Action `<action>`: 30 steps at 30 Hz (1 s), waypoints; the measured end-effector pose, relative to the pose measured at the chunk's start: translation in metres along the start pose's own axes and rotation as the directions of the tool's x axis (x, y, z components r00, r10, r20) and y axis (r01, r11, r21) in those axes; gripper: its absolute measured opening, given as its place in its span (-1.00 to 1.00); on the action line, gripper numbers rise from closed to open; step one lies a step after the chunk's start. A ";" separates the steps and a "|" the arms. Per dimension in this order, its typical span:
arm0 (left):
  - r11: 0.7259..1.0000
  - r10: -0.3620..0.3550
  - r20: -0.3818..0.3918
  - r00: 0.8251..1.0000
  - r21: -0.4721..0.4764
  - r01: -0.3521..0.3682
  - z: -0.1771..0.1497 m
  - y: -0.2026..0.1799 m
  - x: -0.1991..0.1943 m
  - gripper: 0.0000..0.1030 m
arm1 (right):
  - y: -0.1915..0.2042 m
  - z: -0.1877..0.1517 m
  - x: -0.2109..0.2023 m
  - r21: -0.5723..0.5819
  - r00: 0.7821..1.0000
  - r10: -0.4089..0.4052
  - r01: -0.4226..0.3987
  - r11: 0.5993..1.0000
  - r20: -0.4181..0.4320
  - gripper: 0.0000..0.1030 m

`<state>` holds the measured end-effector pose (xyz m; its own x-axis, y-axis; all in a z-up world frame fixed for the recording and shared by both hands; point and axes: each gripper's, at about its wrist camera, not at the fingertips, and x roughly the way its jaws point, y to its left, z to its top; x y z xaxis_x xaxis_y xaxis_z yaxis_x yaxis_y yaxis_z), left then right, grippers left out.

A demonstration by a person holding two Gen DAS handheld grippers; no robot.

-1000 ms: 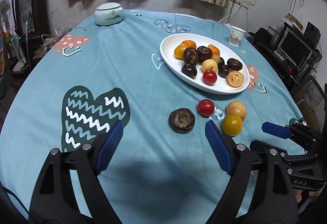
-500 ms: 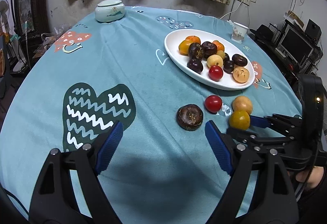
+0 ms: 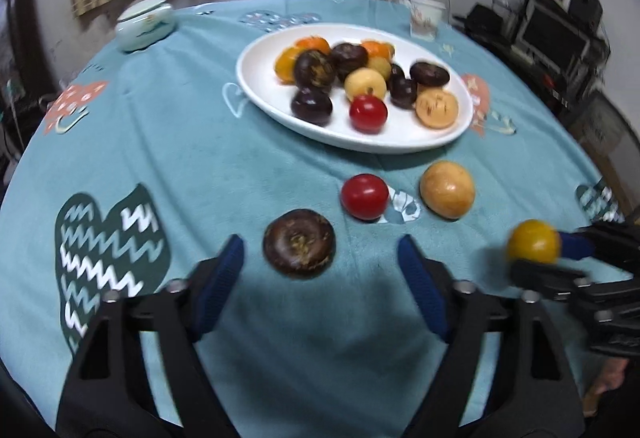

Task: Organize fruits
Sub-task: 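Grasp a yellow-orange fruit with the right tool while the left tool grasps a dark brown fruit, then carry the yellow-orange fruit and dark brown fruit onto the white plate and release both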

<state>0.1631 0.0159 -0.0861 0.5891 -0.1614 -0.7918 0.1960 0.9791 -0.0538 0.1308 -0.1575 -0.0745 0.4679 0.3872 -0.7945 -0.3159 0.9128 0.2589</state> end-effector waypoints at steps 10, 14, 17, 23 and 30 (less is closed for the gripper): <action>0.999 0.045 -0.047 0.998 -0.022 -0.046 -0.001 0.004 0.024 -0.09 | -0.013 -0.006 -0.012 0.039 0.999 0.029 -0.029 0.999 0.020 -0.22; 0.998 0.004 -0.024 1.000 -0.070 -0.006 -0.001 0.010 0.014 -0.13 | -0.011 -0.006 -0.015 0.040 0.999 0.037 -0.038 0.998 0.033 -0.22; 0.998 0.010 0.012 1.000 -0.065 -0.009 0.000 0.009 -0.002 -0.14 | -0.010 -0.005 -0.019 0.045 0.999 0.037 -0.039 0.998 0.040 -0.22; 0.997 -0.017 0.072 0.997 -0.069 0.022 0.000 0.004 -0.037 -0.14 | -0.003 -0.005 -0.028 0.029 0.998 0.035 -0.037 0.999 0.059 -0.22; 0.998 -0.037 0.103 0.994 -0.053 0.043 0.008 -0.002 -0.059 -0.14 | -0.001 -0.002 -0.035 0.025 0.996 0.036 -0.038 0.999 0.081 -0.22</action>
<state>0.1342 0.0229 -0.0344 0.6592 -0.2096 -0.7222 0.1790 0.9765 -0.1200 0.1131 -0.1719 -0.0476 0.5217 0.4290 -0.7374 -0.3130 0.9003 0.3024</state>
